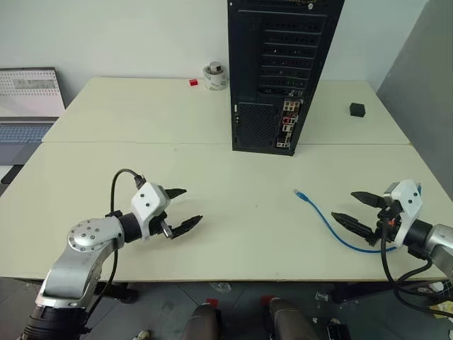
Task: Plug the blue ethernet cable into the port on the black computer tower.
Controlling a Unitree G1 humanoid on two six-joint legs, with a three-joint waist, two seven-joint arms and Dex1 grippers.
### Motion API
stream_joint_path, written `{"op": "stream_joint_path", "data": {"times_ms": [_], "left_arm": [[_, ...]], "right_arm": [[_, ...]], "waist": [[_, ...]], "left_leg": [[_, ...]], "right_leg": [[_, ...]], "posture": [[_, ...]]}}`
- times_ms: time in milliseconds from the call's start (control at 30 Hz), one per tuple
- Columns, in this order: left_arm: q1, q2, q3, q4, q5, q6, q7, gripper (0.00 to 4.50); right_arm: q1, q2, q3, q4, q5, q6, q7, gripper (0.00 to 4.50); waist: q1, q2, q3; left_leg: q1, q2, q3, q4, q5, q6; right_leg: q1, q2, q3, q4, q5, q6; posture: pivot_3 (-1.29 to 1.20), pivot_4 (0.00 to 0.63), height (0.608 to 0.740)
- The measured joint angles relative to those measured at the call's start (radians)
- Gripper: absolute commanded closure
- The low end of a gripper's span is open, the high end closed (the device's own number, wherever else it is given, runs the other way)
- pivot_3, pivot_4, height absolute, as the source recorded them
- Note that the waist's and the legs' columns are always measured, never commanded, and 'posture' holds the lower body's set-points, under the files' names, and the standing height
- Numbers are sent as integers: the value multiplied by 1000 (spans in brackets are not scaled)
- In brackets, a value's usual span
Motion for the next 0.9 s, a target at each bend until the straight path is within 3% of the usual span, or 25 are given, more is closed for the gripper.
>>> {"op": "stream_joint_path", "data": {"times_ms": [633,900], "left_arm": [[-42,2,-29,-4,13,-2,-4,41],[-117,-22,-88,-7,-2,-56,-75,41]], "right_arm": [[-20,3,2,-41,-1,63,-6,77],[-103,98,143,-30,-51,82,-80,77]], "waist": [[0,0,0],[0,0,0]], "left_leg": [[0,0,0,0,0,0],[-1,0,2,0,0,0]], "right_leg": [[0,0,0,0,0,0],[0,0,-1,0,0,-1]], "posture": [[0,150,740],[0,150,740]]}}
